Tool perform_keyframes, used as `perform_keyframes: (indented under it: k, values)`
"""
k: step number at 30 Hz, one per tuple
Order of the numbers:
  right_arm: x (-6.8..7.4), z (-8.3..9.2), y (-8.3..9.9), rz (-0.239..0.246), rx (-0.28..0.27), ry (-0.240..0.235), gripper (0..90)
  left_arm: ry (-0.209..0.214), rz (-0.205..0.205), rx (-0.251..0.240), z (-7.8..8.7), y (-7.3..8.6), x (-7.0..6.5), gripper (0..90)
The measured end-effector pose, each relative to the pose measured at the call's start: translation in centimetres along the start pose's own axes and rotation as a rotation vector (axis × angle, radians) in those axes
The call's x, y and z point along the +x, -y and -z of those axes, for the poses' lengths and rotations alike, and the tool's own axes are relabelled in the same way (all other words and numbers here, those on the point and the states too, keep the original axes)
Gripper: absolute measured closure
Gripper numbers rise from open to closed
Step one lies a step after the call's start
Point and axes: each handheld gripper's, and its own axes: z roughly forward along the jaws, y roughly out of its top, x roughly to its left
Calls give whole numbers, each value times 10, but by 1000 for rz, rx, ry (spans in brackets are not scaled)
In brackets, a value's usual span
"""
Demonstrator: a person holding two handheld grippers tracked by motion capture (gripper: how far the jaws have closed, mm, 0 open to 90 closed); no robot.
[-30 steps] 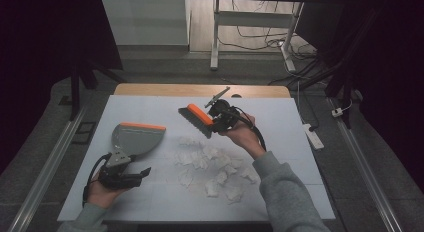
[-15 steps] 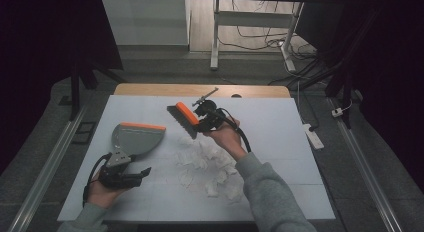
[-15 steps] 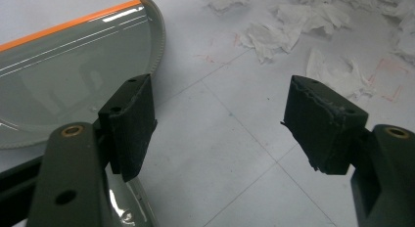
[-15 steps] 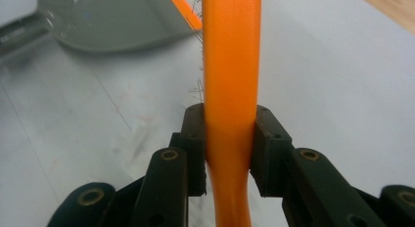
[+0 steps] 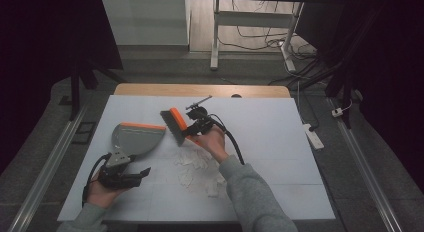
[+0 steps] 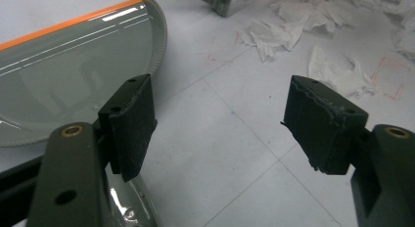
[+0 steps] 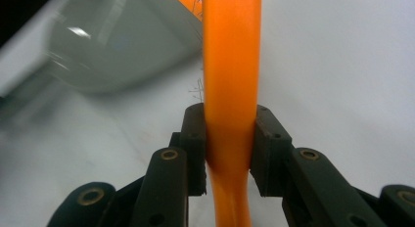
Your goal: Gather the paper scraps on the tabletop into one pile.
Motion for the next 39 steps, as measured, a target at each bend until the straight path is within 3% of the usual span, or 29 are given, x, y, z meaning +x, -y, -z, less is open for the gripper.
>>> perform_keyframes:
  k: [5,8,11,15,18,22,30,34,39]
  values:
    - [-20,24,18,-26,35,58,707,3,-3,5,-1,0,0,283]
    - [-26,41,28,-12,46,84,707,5,-7,5,-2,-1,-2,283]
    - [-21,61,30,3,11,67,707,4,-8,6,-2,-1,-2,283]
    - [-2,88,28,61,-49,37,707,2,-1,4,-1,-1,-1,283]
    - [13,97,29,101,-61,17,707,0,1,3,-1,-1,0,282]
    - [30,85,33,114,-32,-49,707,-3,4,-1,1,-1,0,283]
    - [60,36,46,145,64,-153,707,-2,6,3,0,0,1,283]
    - [62,15,47,152,87,-135,707,-3,4,2,0,0,1,283]
    - [42,24,52,105,97,-86,707,-2,7,0,0,1,2,283]
